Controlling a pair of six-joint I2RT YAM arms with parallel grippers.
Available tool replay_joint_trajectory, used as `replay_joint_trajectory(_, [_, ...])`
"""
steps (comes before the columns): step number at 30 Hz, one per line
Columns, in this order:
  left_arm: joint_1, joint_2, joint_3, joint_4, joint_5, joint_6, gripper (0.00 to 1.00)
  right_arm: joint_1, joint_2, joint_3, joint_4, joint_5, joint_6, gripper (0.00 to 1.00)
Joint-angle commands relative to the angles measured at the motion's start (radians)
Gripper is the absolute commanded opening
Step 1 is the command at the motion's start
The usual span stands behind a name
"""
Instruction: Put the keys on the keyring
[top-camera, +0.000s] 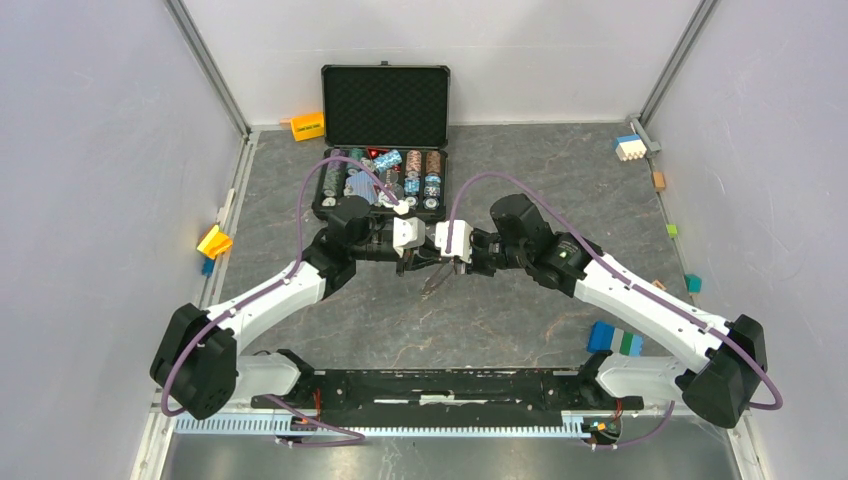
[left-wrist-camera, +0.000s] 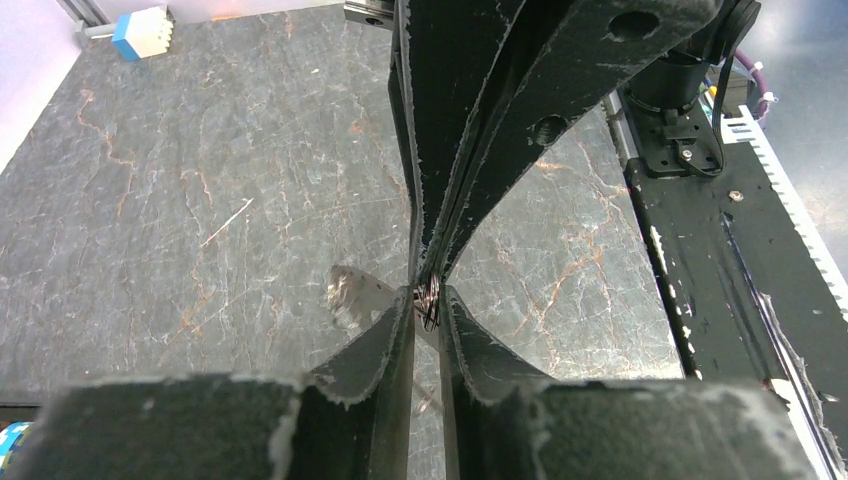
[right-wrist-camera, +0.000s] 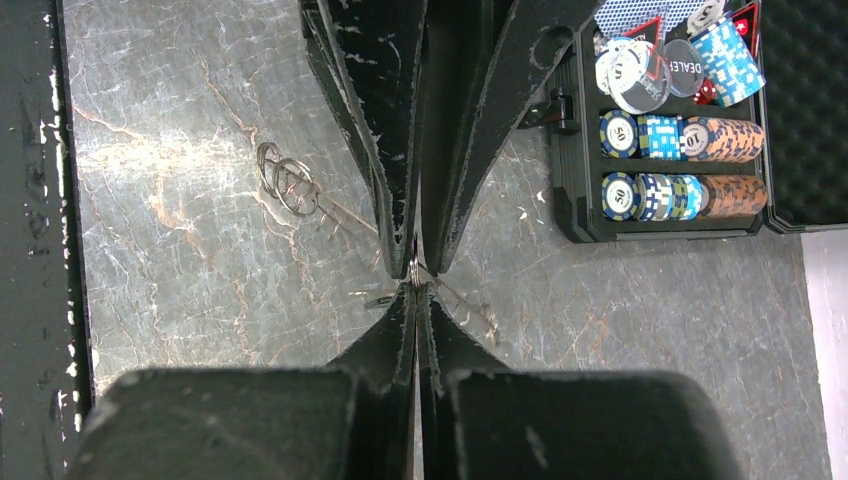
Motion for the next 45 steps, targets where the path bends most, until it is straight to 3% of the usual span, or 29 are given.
replay_joint_trajectory(1, [-0.006, -0.002, 0.034, 0.003, -0.003, 0.032, 0.23, 0.006, -0.003, 0.037, 0.029, 0.003, 0.007, 0.0])
replay_joint_trajectory(19, [-0.006, -0.028, 0.025, 0.024, 0.023, -0.003, 0.24, 0.006, -0.003, 0.023, 0.032, 0.002, 0.009, 0.0])
replay_joint_trajectory(28, [-0.006, -0.039, 0.014, 0.027, 0.03, 0.003, 0.18, 0.005, -0.007, 0.013, 0.035, 0.008, 0.007, 0.0])
replay_joint_trajectory(45, [-0.007, -0.004, 0.014, 0.037, 0.026, -0.006, 0.22, 0.005, -0.006, 0.024, 0.034, -0.002, 0.013, 0.0])
